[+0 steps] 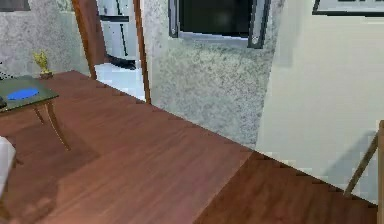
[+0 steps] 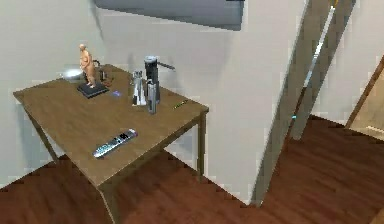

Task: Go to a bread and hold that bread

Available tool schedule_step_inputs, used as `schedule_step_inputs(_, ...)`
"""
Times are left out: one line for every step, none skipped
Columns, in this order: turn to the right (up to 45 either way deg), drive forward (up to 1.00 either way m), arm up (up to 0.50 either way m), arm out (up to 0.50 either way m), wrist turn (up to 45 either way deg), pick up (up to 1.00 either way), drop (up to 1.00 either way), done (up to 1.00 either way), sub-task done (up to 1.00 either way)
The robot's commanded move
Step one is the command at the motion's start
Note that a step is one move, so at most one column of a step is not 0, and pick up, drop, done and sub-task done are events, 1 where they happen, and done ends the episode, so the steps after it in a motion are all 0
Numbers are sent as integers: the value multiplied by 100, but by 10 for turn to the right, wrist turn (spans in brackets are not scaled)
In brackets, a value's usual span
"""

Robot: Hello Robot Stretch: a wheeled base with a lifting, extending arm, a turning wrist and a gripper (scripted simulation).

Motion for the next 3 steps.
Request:
schedule_step_inputs(-210, 0, 0, 0, 0, 0, 0, 0, 0)
schedule_step_inputs(0, 100, 0, 0, 0, 0, 0, 0, 0)
schedule_step_inputs(-30, 0, 0, 0, 0, 0, 0, 0, 0)
